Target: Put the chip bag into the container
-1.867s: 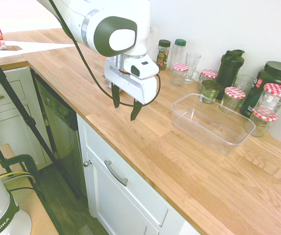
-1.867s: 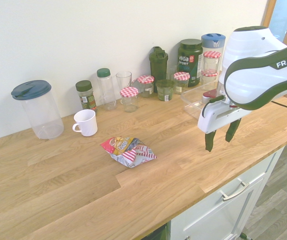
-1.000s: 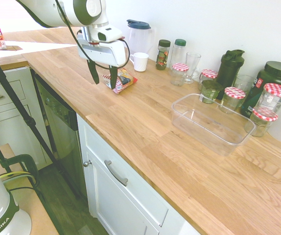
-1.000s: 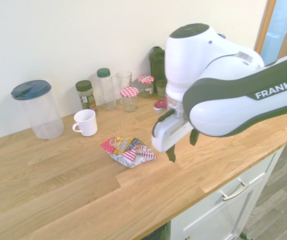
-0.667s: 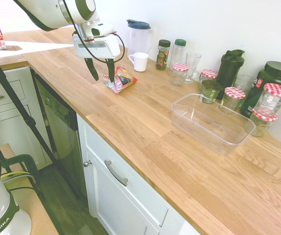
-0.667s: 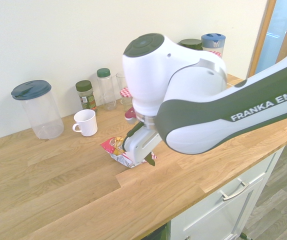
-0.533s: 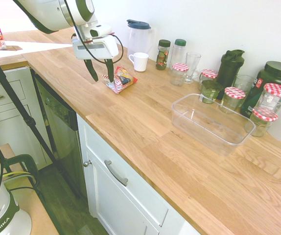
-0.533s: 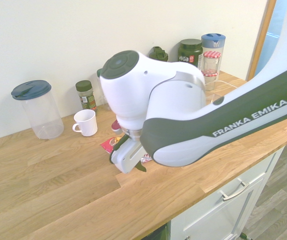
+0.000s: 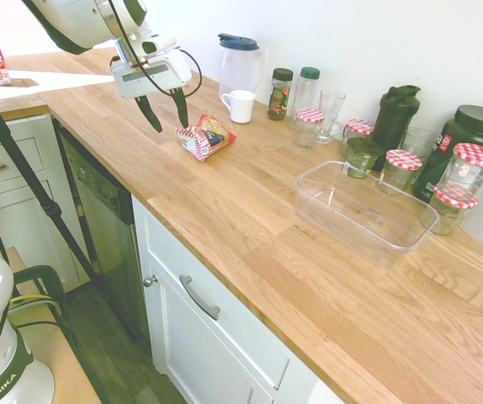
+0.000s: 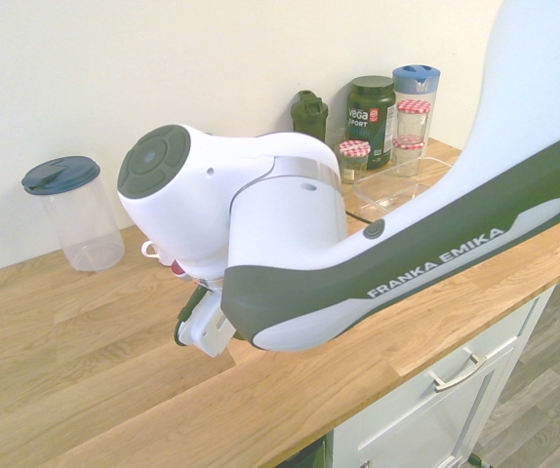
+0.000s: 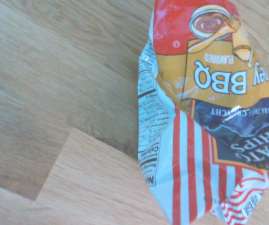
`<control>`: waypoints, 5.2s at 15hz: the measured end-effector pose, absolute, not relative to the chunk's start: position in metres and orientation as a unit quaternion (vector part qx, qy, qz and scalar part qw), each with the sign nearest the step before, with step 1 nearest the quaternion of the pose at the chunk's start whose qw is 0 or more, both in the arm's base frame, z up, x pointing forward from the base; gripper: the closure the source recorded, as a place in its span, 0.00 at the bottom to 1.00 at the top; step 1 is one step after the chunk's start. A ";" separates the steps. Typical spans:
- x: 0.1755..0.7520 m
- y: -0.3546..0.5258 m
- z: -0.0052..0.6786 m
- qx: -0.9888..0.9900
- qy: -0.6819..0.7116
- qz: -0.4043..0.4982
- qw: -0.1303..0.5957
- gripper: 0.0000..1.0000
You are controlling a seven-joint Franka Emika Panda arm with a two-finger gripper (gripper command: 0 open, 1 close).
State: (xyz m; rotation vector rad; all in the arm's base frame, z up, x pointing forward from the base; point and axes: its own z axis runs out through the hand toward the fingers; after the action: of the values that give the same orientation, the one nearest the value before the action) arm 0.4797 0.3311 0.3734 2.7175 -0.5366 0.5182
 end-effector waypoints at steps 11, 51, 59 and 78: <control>0.499 0.337 0.342 0.947 -0.170 0.194 0.190 1.00; 0.521 -0.128 0.567 0.906 -0.371 0.205 0.006 1.00; 0.515 -0.191 0.498 0.914 -0.367 0.174 0.008 1.00; 0.517 -0.207 0.404 0.921 -0.357 0.148 0.046 0.00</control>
State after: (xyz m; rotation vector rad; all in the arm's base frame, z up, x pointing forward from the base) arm 0.5166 -0.2069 0.4042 2.8122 -1.0898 0.4521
